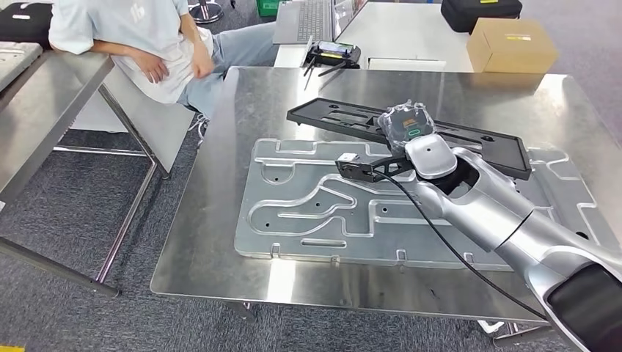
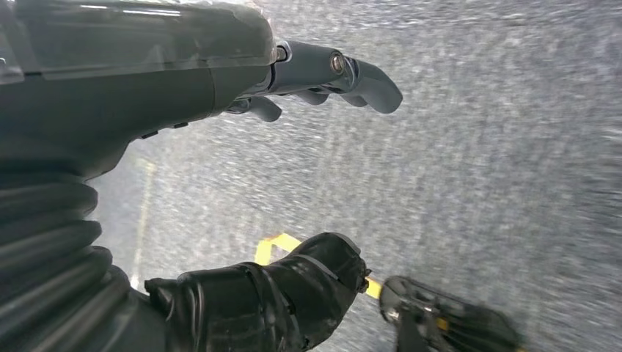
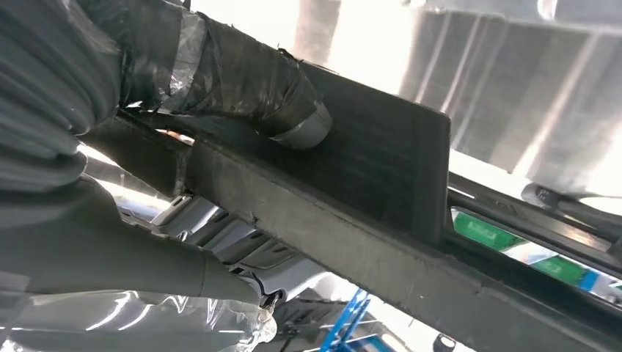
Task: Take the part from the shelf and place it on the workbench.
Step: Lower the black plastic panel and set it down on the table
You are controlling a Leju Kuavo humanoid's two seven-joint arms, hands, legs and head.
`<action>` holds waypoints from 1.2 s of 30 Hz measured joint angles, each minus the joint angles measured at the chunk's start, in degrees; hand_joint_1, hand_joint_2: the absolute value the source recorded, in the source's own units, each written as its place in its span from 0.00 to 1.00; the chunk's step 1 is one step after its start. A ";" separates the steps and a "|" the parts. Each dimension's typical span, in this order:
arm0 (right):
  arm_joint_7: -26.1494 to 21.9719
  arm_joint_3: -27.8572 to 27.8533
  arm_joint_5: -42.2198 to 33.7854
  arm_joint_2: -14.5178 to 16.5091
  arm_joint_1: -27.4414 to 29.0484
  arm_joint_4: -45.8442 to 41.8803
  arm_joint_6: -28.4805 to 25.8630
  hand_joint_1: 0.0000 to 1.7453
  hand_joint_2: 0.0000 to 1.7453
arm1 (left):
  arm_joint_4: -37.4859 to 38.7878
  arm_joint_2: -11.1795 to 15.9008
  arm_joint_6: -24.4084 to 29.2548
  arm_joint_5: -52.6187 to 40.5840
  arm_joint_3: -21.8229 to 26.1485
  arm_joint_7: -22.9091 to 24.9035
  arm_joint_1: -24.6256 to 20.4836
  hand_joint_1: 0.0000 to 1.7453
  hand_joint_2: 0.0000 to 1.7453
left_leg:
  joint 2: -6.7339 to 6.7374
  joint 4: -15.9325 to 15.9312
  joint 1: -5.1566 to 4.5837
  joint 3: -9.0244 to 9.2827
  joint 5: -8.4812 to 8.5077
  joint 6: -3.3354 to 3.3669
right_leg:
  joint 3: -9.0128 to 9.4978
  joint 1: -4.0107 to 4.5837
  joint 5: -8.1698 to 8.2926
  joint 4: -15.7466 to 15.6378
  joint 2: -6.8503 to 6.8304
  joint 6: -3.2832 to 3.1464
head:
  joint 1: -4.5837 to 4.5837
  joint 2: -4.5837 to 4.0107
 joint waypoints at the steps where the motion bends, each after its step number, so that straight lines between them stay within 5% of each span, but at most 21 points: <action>1: 0.00 0.00 0.04 -0.01 -0.03 0.03 -0.05 0.00 0.00 | 0.00 0.02 -0.17 0.27 0.00 -0.60 -0.03 0.00 1.00 | -0.01 -1.56 -0.21 0.68 0.22 0.25 | 0.01 0.03 -0.04 -0.11 0.02 0.25 | 0.01 0.00; 4: -0.05 -0.01 0.22 0.00 0.00 0.13 -0.21 0.00 0.00 | 0.00 0.03 -0.56 0.74 0.01 -2.30 -0.02 0.00 1.00 | 0.08 -2.70 -0.26 1.34 0.09 0.84 | 0.10 0.02 -0.08 -0.43 0.01 1.17 | 0.06 0.00; 6: -0.20 -0.03 0.31 0.00 -0.04 0.21 -0.37 0.00 0.00 | 0.00 -0.01 -0.67 0.85 0.01 -2.86 0.01 0.00 0.50 | 0.21 -3.59 0.04 2.11 0.29 1.41 | -0.77 0.13 -1.61 1.88 -0.12 1.54 | 0.22 0.00; 8: -0.46 -0.04 0.32 0.06 0.07 0.28 -0.66 0.00 0.00 | 0.00 -0.03 -0.68 0.79 0.01 -3.11 -0.11 0.00 0.00 | 0.24 -3.82 0.04 2.49 0.22 1.86 | -3.96 0.17 -4.72 8.46 -0.18 1.62 | 0.32 0.00; 10: -0.71 -0.03 0.32 0.11 0.69 0.55 -1.13 0.00 0.00 | 0.00 -0.03 -0.45 0.59 0.01 -3.26 -0.25 0.00 0.00 | 0.15 -3.69 -0.02 2.57 0.05 2.12 | -7.36 0.14 -6.50 14.55 -0.17 1.72 | 0.33 0.00; 11: -0.81 -0.02 0.32 0.11 1.07 0.73 -1.37 0.00 0.00 | 0.00 -0.03 -0.26 0.49 0.01 -3.27 -0.24 0.00 0.00 | 0.08 -3.57 -0.02 2.61 -0.06 2.14 | -7.89 0.09 -5.95 15.02 -0.19 1.75 | 0.35 0.00; 15: -1.09 -0.04 0.32 0.22 1.60 1.20 -2.20 0.00 0.00 | 0.00 -0.02 0.16 0.51 0.02 -3.10 -0.08 0.00 0.00 | -0.12 -2.21 -0.08 2.44 -0.99 1.37 | -2.52 -0.05 0.49 2.70 -0.33 1.45 | 0.31 0.01; 20: -1.44 -0.07 0.32 0.61 1.75 1.50 -2.07 0.00 0.00 | 0.00 -0.04 0.07 0.68 0.02 -2.72 -0.11 0.00 0.00 | -0.10 -1.25 -0.19 1.85 -1.77 0.01 | -1.36 0.08 1.14 0.29 -0.17 0.33 | 0.18 0.00; 24: -1.49 -0.05 0.31 0.91 1.78 1.57 -1.29 0.00 0.00 | 0.00 0.00 -0.23 0.67 0.02 -2.64 -0.11 0.00 0.00 | 0.05 9.70 0.14 -2.79 -7.99 -1.19 | -1.19 -0.21 1.59 -0.06 -0.32 -0.41 | -0.04 0.00; 26: -1.52 -0.03 0.28 1.02 2.06 1.64 -1.15 0.00 0.00 | 0.00 0.01 -0.74 0.65 0.02 -2.48 -0.06 0.00 0.00 | 0.05 13.10 0.19 -4.10 -8.91 -1.35 | -1.27 -0.21 1.62 -0.04 -0.35 -0.42 | -0.05 0.00; 31: -1.54 -0.04 0.31 1.06 1.99 1.70 -1.13 0.00 0.00 | 0.00 0.15 -1.58 0.61 0.02 -2.09 -0.13 0.00 0.00 | -0.04 -1.44 -0.21 3.95 -2.67 -0.12 | -1.40 -0.05 1.97 -0.05 -0.30 0.13 | -0.02 0.00; 34: -1.52 -0.03 0.33 1.05 2.03 1.70 -1.03 0.00 0.00 | 0.00 0.22 -1.82 0.65 0.02 -1.83 -0.14 0.00 0.00 | 0.00 -2.57 -0.34 4.18 -1.90 0.70 | -1.64 0.04 2.45 -0.26 -0.26 1.12 | 0.02 0.00; 36: -1.49 -0.03 0.33 1.01 2.06 1.74 -0.92 0.00 0.00 | 0.00 0.23 -1.92 0.68 0.02 -1.68 -0.13 0.00 0.00 | 0.24 -3.35 -0.10 4.05 -0.97 1.46 | -2.24 0.15 0.88 1.08 -0.23 1.63 | 0.14 0.00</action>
